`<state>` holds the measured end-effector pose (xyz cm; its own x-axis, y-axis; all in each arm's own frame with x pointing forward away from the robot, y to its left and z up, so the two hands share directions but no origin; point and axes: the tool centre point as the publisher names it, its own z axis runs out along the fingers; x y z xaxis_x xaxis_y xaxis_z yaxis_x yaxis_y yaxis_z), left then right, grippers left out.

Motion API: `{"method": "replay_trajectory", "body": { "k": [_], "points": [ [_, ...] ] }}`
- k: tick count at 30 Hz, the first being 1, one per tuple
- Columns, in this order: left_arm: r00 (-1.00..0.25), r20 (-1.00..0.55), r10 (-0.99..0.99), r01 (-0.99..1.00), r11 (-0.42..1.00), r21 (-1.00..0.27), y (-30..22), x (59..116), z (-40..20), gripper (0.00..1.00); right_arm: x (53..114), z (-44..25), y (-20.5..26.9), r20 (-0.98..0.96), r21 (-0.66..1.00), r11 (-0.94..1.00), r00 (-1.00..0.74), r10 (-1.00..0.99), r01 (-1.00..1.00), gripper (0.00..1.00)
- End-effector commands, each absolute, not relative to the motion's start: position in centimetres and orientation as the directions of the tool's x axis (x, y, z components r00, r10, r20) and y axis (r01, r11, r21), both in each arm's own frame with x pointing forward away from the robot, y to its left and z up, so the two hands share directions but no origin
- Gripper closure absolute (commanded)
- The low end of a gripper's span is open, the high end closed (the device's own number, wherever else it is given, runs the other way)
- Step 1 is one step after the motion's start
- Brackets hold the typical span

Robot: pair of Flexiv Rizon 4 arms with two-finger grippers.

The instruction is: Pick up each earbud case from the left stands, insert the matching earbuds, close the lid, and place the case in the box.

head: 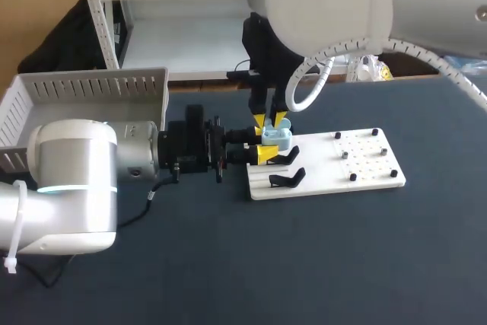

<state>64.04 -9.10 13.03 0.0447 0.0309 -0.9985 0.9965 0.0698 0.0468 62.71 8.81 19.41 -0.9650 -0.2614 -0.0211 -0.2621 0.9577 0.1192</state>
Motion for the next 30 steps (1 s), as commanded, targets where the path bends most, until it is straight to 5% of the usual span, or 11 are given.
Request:
{"method": "replay_trajectory", "body": {
  "k": [1, 30],
  "points": [
    [0.047, -0.999, 0.027, 0.996, 0.073, 0.049, -9.07, 63.99, 12.94, 1.00, 62.60, 19.46, 8.72, -0.022, 0.115, 0.960, -0.966, -0.256, -0.257, 1.00],
    [0.047, -0.999, 0.027, 0.996, 0.073, 0.049, -9.07, 63.99, 12.94, 1.00, 62.31, 19.01, 8.12, -0.014, 0.124, 0.962, -0.970, -0.243, -0.242, 1.00]
  ]
}}
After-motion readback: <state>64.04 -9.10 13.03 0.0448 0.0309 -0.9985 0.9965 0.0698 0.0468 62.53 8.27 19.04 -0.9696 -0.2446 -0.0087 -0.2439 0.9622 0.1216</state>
